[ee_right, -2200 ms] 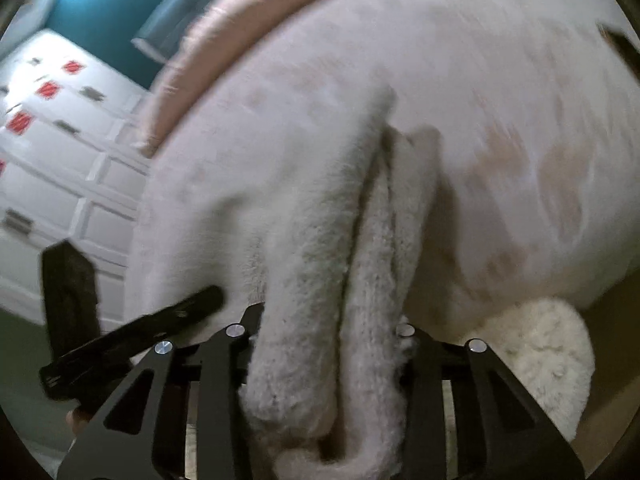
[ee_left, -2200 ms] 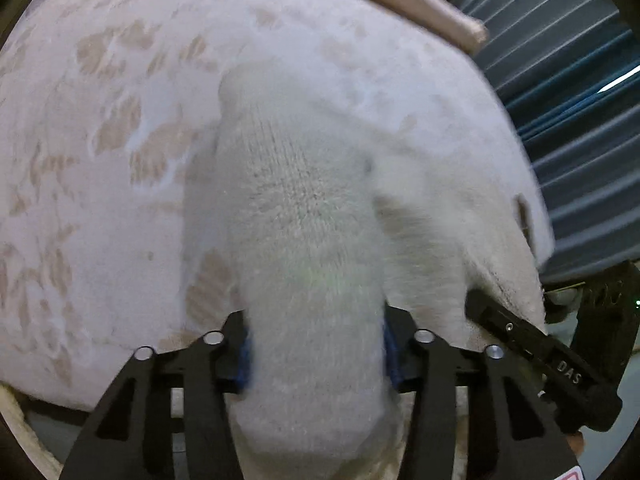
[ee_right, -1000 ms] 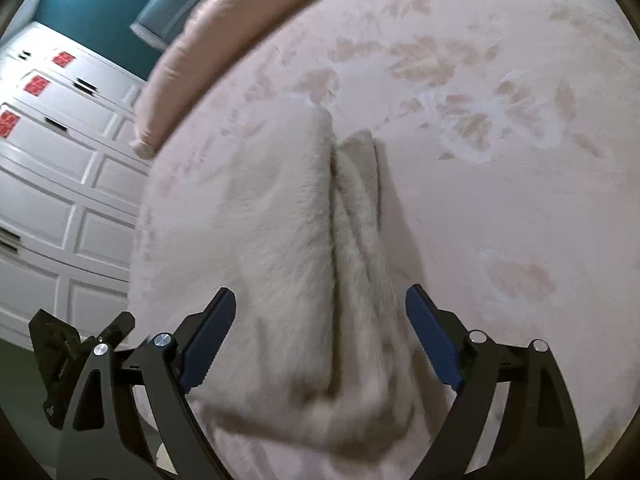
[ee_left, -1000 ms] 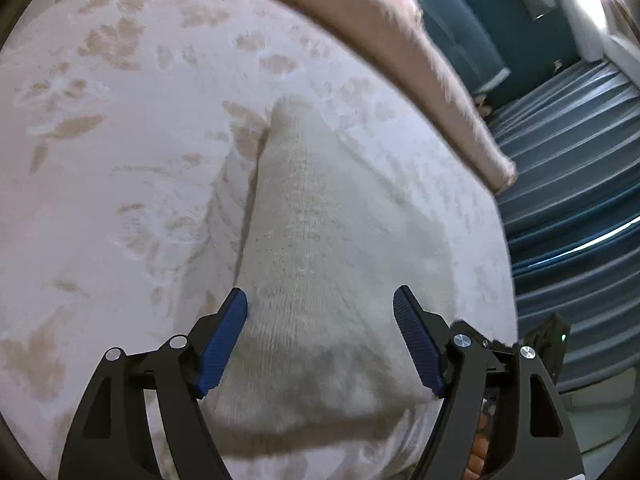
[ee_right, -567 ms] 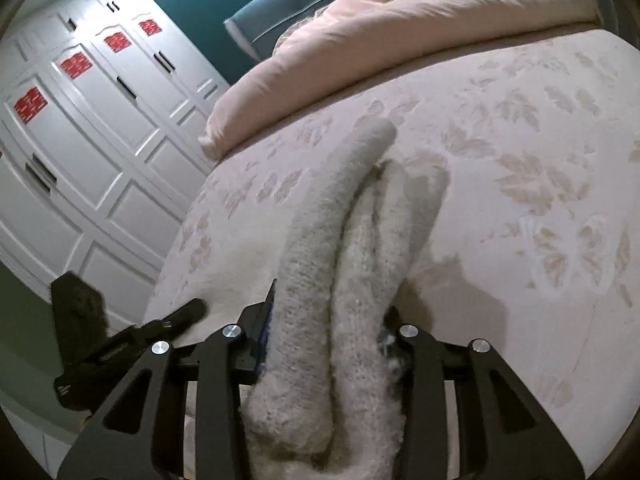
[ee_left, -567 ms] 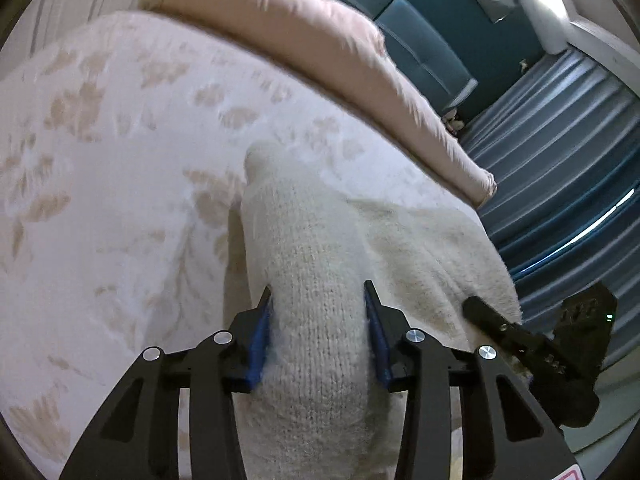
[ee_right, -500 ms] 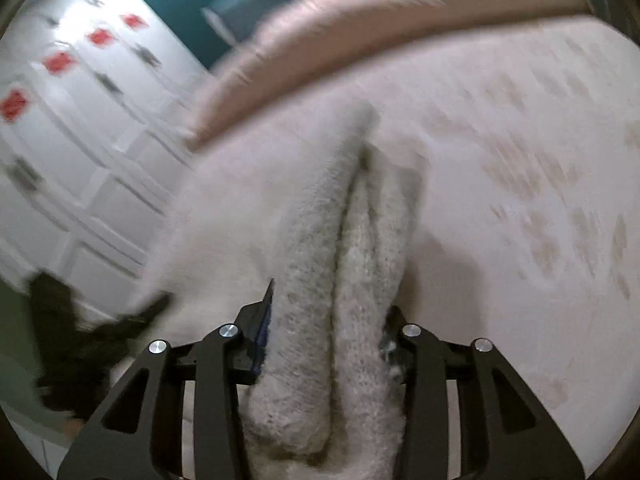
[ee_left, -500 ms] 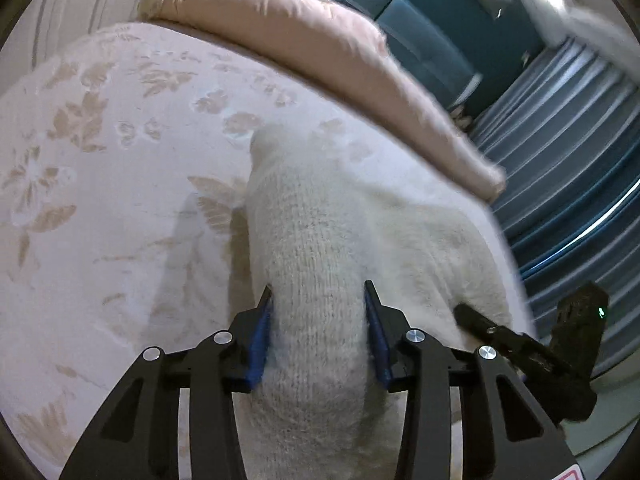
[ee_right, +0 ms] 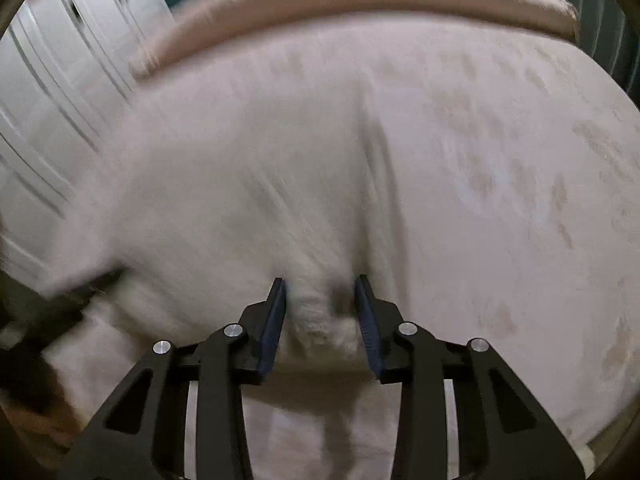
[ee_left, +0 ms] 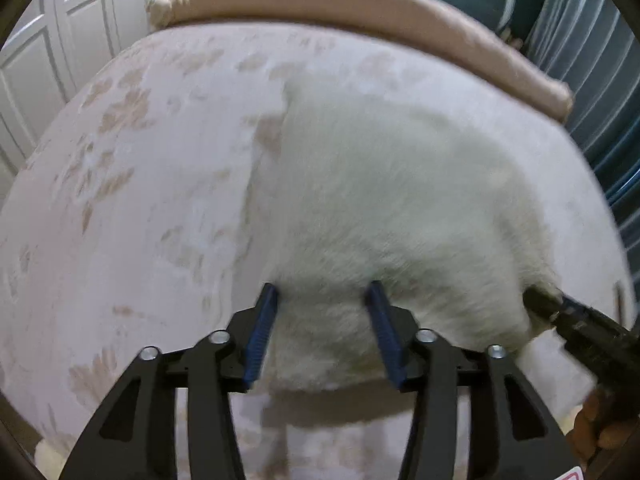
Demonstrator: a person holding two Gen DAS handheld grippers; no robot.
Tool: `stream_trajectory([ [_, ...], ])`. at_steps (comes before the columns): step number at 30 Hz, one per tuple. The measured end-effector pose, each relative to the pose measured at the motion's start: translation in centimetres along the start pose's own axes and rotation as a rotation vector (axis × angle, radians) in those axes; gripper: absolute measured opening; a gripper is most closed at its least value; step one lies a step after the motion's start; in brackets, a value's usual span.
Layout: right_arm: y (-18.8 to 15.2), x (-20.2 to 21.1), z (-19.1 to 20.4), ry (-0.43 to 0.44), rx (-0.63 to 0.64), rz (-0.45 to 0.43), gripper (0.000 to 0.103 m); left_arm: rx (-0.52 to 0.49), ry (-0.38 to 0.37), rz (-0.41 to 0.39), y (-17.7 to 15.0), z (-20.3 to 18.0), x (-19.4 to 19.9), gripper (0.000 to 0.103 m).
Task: Fold small clothes
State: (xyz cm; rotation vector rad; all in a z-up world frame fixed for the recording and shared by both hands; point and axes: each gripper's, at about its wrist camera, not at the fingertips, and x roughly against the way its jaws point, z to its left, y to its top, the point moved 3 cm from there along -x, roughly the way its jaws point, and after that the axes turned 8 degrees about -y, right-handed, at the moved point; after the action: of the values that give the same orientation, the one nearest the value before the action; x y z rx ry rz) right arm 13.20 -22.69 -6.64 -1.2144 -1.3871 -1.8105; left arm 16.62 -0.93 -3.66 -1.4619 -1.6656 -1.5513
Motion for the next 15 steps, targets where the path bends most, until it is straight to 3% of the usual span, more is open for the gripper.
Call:
stream_trajectory([
  [3,-0.8,-0.1,-1.0,0.012,-0.027,-0.022,0.035,0.054,-0.023,0.020,-1.2,0.8,-0.5,0.057],
  [9,-1.5,5.2,-0.3,-0.020,-0.042,-0.110,0.039,0.051,0.019,-0.015,-2.2,-0.5,2.5,0.058],
  [11,-2.5,6.5,-0.3,-0.048,-0.046,-0.136,0.051,0.031,0.044,-0.036,-3.0,-1.3,3.6,0.066],
  [13,-3.9,7.3,-0.5,-0.086,-0.055,-0.156,0.072,0.035,0.064,-0.064,-3.6,-1.5,4.2,0.075],
  [15,-5.4,7.8,-0.4,-0.114,-0.062,-0.170,0.075,0.034,0.081,-0.076,-4.6,-1.8,4.4,0.077],
])
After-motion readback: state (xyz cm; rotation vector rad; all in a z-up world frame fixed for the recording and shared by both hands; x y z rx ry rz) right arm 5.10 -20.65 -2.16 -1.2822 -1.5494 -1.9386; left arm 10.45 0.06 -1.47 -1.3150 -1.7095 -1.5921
